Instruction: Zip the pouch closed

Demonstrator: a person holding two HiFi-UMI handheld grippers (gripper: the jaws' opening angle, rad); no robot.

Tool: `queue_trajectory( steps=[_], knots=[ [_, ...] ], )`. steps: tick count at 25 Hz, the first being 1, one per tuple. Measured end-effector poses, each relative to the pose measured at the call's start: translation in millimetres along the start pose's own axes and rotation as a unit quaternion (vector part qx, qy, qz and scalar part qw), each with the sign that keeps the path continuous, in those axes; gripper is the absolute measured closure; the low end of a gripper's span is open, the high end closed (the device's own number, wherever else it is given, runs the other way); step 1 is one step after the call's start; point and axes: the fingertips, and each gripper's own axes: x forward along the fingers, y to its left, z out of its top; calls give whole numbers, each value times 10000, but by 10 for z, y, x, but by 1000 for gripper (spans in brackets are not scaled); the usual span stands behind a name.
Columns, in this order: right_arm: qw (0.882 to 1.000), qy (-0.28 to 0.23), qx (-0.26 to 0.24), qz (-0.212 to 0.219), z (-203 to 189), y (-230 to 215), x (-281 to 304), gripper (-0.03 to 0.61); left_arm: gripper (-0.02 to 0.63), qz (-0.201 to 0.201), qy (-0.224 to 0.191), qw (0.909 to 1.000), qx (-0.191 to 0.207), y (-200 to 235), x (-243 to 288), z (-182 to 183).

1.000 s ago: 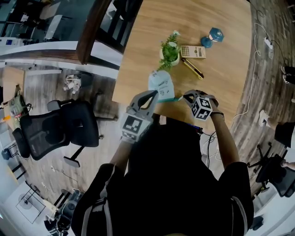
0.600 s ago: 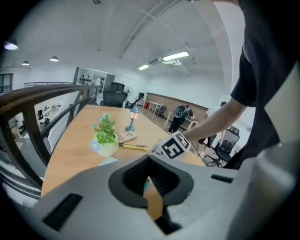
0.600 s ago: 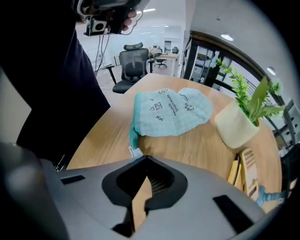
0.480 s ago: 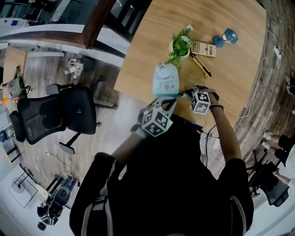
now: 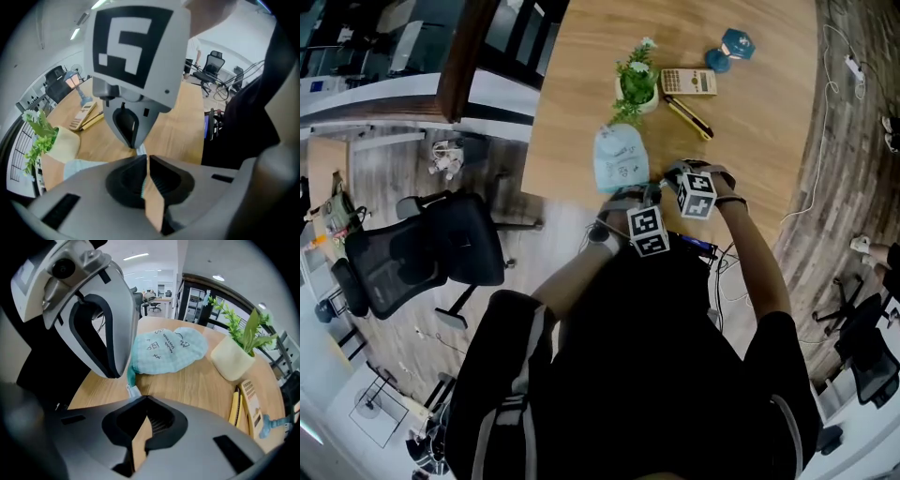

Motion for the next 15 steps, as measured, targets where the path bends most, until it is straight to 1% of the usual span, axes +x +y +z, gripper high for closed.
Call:
queue_trajectory(
  steps=[4,7,8,9,10,11,13,15],
  knots=[
    [9992,-185,282,213,-61,34,-81,565,600,66,297,9995,34,13,141,-93],
    [9989,-169,223,383,-124,68,-114,563,600,64,340,9994,-30,42,166,-119],
    [9986,-145,188,464,-134,84,-115,540,600,68,329,9994,-47,51,160,-114],
    [9984,-122,146,536,-138,94,-113,476,600,74,322,9994,-56,59,155,-109],
    [9982,-105,79,581,-133,96,-111,428,601,75,324,9994,-63,65,154,-108],
    [9981,-102,-15,600,-117,92,-107,432,601,70,334,9994,-72,68,158,-114],
    [9976,-140,-189,646,-61,85,-97,488,600,60,350,9993,-84,72,164,-130],
    [9967,-168,-308,735,-9,97,-83,499,601,61,340,9994,-83,68,159,-135]
  ],
)
